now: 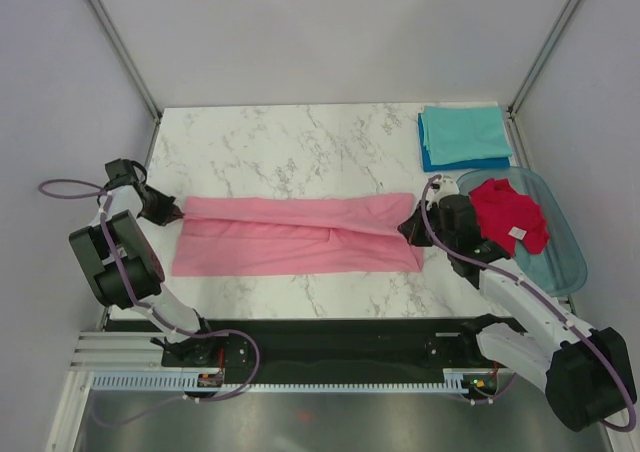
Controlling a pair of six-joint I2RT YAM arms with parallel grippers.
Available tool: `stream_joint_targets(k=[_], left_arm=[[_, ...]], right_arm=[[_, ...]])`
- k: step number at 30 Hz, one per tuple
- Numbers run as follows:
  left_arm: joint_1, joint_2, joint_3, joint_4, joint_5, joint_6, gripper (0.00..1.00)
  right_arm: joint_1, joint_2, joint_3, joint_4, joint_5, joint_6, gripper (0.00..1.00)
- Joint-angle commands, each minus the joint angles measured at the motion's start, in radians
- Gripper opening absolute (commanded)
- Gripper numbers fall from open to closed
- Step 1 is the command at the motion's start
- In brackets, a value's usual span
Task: Fold and stack the t-shirts
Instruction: Fold the tshirt
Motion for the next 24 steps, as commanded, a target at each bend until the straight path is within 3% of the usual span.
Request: stream_joint_targets(k=[1,7,9,10,11,12,17,21,24], left_arm=[[0.002,-0.033,0.005,-0.004,-0.043,0.065,0.02],[0.000,-0.009,-0.027,-0.001,-0.059,0.091,0.02],[0.000,-0.001,-0.027,-0.004,-0.062,0.099,0.07],[0.000,-0.003,-0.025,-0.007,-0.063,0.102,0.17],[0.000,-0.003,-0.024,-0.012,-0.072,0.100,0.22],[0.000,-0.006,-0.021,-0.018,-0.075,0.102,0.25],[-0.017,-0.079,0.039,-0.055,-0.138,0.131,0.33],[-0.063,-0.124,0.077,-0.041,-0.148,0.140,0.37],[-0.072,-0.078,0.097,-0.003,-0.001,0.137,0.38]], right_arm=[[0.009,-0.042,-0.047,0.009,-0.003,0.020,0.00],[0.008,-0.028,-0.112,0.032,0.010,0.012,0.00],[0.011,-0.024,-0.113,0.035,-0.015,0.008,0.00],[0.009,-0.019,-0.115,0.036,-0.027,0.008,0.02],[0.009,-0.018,-0.112,0.032,-0.035,0.008,0.07],[0.009,-0.018,-0.107,0.021,-0.040,0.008,0.16],[0.009,-0.016,-0.006,-0.143,-0.007,0.009,0.34],[0.009,0.024,0.077,-0.200,0.006,0.024,0.35],[0.009,0.077,0.114,-0.136,-0.006,0.032,0.35]])
